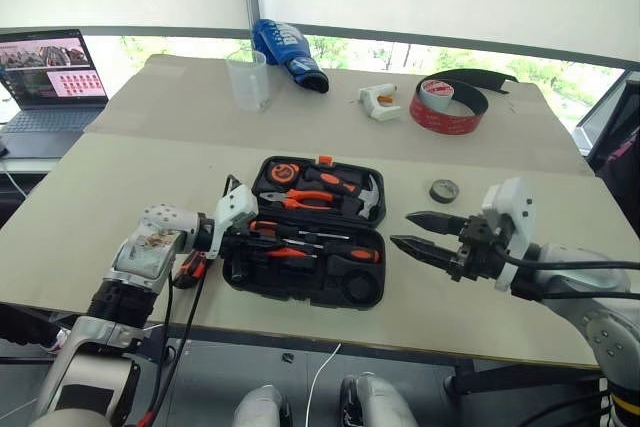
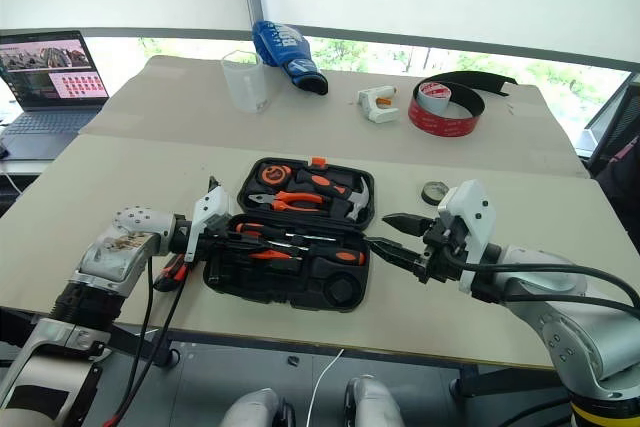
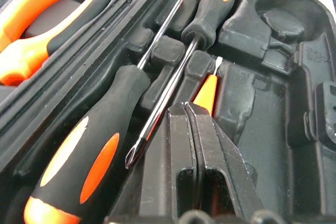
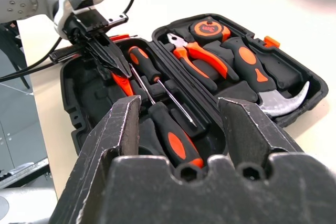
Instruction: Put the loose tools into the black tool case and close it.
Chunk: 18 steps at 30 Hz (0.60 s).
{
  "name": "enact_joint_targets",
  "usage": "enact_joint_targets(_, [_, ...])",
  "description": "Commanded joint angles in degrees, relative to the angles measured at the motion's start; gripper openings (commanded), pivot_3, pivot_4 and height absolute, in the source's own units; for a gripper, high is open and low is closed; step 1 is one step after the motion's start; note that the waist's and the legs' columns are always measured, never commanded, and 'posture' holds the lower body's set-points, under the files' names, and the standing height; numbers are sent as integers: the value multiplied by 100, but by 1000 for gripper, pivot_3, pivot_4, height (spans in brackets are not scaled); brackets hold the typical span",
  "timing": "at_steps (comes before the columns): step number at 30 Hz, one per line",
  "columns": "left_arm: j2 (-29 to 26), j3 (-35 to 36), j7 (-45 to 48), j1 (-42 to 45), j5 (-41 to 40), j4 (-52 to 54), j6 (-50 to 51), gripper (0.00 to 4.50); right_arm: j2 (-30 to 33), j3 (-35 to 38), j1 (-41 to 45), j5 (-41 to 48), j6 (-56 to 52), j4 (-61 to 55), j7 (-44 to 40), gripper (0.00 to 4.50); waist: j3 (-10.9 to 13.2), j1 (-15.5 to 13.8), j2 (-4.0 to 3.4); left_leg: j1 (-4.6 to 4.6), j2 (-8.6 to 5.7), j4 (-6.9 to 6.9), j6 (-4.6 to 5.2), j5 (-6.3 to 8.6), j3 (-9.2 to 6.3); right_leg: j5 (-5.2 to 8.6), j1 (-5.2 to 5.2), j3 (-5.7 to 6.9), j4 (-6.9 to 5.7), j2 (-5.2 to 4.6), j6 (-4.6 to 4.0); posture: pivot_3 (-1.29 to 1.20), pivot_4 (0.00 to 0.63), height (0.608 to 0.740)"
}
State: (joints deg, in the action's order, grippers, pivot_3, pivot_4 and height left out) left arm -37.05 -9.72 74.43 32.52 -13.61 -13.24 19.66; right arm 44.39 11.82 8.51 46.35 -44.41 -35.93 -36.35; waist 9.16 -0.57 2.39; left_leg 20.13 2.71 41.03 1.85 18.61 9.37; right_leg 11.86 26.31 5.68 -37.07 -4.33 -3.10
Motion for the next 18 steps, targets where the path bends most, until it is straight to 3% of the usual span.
enact_joint_targets(1, [-148, 483, -217, -78, -289, 450, 198, 70, -9, -18, 109, 23, 71, -149, -10, 3296, 0, 7, 0, 0, 1, 0, 0, 0, -1, 1, 0, 0, 0, 0, 2, 0, 150, 730])
enact_joint_targets(3, [-244, 783, -328, -145, -521, 726, 491, 70, 21, -106, 151, -35, 118, -153, -87, 3296, 1, 12, 1, 2, 3, 0, 0, 0, -2, 1, 1, 1, 0, 1, 2, 0, 150, 730])
enact_joint_targets(6, [-620, 1629, -706, -651, -995, 1436, 1191, 829, 103, -425, 361, -288, 292, 40, -397, 3296, 0, 62, 0, 1, 9, -1, 0, 0, -2, 5, 3, -2, 0, -2, 8, 0, 150, 730])
enact_joint_targets(10, [-1052, 2842, -1245, -1993, -1196, 2424, 1753, 2321, 199, -868, 692, -568, 574, 320, -1004, 3296, 0, 153, -1, -13, 13, -14, -1, 0, -1, 6, 2, -13, 6, -12, 10, 0, 150, 730])
enact_joint_targets(15, [-996, 4300, -1812, -3875, -1131, 3322, 2083, 4156, 221, -1237, 1054, -726, 922, 582, -1788, 3296, 2, 120, -3, -16, 15, -18, -3, 0, 1, 8, 3, -9, 8, -15, 10, 0, 150, 730])
enact_joint_targets(16, [-946, 4483, -1885, -4197, -1109, 3466, 2078, 4436, 196, -1275, 1143, -718, 942, 645, -1886, 3296, 2, 117, -3, -17, 15, -19, -3, 1, 1, 8, 2, -8, 8, -19, 10, 0, 150, 730])
enact_joint_targets(18, [-890, 4668, -2002, -4587, -1130, 3656, 2055, 4500, 157, -1318, 1253, -727, 970, 733, -2004, 3296, 2, 73, -3, -17, 15, -18, -4, 1, 0, 8, 1, -8, 8, -23, 10, 0, 150, 730])
